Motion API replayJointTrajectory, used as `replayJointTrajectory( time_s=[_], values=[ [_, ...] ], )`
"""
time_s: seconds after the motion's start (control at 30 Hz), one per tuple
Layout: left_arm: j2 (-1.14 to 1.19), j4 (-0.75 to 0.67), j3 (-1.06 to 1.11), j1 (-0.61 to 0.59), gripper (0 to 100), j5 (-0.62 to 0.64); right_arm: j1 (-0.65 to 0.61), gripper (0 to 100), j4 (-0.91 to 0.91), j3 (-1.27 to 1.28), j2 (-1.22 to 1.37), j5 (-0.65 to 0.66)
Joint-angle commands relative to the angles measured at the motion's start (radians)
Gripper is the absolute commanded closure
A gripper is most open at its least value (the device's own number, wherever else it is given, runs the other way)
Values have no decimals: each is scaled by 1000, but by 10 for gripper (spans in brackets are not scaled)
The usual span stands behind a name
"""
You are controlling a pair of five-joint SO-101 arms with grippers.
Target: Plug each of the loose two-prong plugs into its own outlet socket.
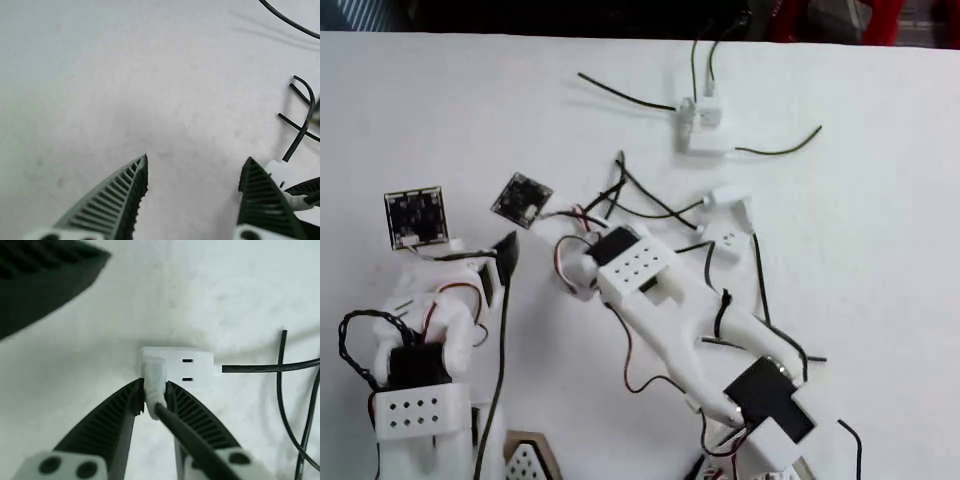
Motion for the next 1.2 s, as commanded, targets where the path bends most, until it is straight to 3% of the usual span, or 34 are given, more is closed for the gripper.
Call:
replayJointTrajectory(
  time_s=[0.0,0.87,1.17],
  values=[
    [-25,-15,-6,-10,706,-2,8,981,54,-66,8,5],
    [-27,-34,-5,-42,706,-2,12,981,259,-319,220,0],
    [-27,-34,-8,-101,706,6,15,981,298,-333,97,5]
  ],
)
